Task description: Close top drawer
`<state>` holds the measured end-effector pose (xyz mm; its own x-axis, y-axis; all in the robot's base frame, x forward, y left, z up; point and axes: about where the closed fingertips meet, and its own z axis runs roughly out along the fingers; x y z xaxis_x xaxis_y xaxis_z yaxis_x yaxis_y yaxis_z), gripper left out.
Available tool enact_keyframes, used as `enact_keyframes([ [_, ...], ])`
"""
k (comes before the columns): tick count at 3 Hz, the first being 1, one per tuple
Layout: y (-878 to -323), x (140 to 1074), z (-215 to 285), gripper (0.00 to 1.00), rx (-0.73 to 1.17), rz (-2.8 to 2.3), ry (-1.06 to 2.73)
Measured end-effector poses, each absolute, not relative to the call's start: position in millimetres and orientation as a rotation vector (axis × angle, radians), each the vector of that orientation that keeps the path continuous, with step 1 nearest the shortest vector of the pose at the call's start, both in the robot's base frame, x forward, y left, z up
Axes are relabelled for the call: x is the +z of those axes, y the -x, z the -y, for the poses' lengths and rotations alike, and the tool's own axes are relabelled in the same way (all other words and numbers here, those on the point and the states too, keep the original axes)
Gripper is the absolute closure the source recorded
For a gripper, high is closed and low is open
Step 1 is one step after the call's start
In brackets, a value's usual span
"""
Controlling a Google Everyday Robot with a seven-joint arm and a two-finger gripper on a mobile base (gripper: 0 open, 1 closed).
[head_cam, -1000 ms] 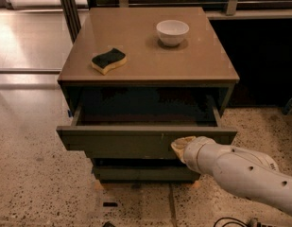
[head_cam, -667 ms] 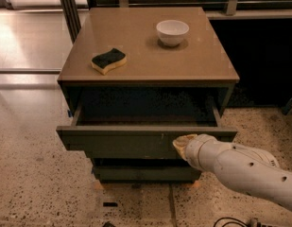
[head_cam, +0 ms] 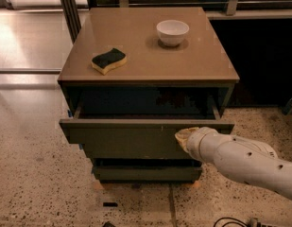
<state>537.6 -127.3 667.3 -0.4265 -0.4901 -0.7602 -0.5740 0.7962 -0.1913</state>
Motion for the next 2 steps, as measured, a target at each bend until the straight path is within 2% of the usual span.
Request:
enact_keyframes([
  [1,-567.9,670.9,142.3,1.00,0.072,-2.089,0.745],
  [2,-567.6,670.9,142.2,1.00,0.072,-2.089,0.745],
])
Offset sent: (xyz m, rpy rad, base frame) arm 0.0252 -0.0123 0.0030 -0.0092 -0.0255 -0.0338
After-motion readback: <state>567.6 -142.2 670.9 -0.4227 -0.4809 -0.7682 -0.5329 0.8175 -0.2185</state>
